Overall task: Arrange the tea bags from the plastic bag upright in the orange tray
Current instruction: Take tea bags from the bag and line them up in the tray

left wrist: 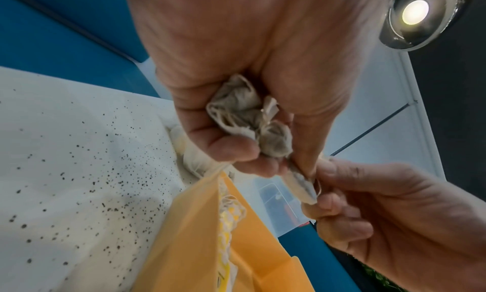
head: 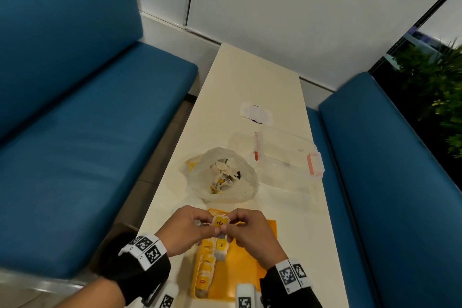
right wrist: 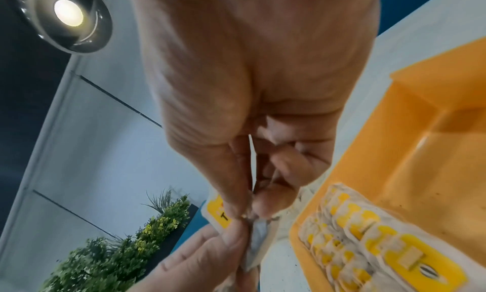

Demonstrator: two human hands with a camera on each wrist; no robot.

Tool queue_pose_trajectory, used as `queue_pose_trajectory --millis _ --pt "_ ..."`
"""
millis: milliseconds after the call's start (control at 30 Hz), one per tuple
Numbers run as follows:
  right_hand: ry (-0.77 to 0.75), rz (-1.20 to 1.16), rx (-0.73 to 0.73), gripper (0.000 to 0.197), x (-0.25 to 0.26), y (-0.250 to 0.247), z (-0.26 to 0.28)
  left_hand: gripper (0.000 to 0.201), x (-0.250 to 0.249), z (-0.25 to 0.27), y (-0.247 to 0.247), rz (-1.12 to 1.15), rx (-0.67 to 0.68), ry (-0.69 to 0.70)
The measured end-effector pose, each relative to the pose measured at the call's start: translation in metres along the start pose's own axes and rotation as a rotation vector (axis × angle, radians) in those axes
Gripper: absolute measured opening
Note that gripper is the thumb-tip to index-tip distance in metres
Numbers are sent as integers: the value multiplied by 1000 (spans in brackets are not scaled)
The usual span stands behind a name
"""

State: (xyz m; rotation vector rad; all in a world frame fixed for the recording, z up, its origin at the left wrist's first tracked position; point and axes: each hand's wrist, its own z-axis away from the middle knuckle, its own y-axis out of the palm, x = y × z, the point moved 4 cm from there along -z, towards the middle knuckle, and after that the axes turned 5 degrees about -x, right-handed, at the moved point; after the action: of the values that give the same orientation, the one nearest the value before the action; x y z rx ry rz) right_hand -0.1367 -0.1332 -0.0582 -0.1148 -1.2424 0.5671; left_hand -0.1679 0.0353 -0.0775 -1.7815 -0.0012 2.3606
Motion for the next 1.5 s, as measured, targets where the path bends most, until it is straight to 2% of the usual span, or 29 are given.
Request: queue_pose_trajectory --millis 133,267,433,600,700,1233,1400,1500 --pt "38 -71 -46 7 -10 1 0 1 3 -2 -1 -52 -11 -5" --pt "75 -103 -83 12 -24 -7 -2 14 16 -4 -6 -133 -64 -37" --pt "249 -27 -50 7 -66 -8 3 27 41 -3 -13 -247 -154 -143" --pt "391 96 53 9 -97 3 6 35 57 1 -4 -275 -95 -214" --pt "443 136 64 13 -101 10 5 36 61 3 -1 -287 -71 -226" --pt "540 130 -100 23 -99 29 -6 33 70 3 2 -227 -66 -273" --pt "554 219 -87 25 -129 31 -18 32 71 4 3 -200 -58 -290" --pt "519 224 -109 21 -106 27 -8 28 69 4 0 -143 -69 -326"
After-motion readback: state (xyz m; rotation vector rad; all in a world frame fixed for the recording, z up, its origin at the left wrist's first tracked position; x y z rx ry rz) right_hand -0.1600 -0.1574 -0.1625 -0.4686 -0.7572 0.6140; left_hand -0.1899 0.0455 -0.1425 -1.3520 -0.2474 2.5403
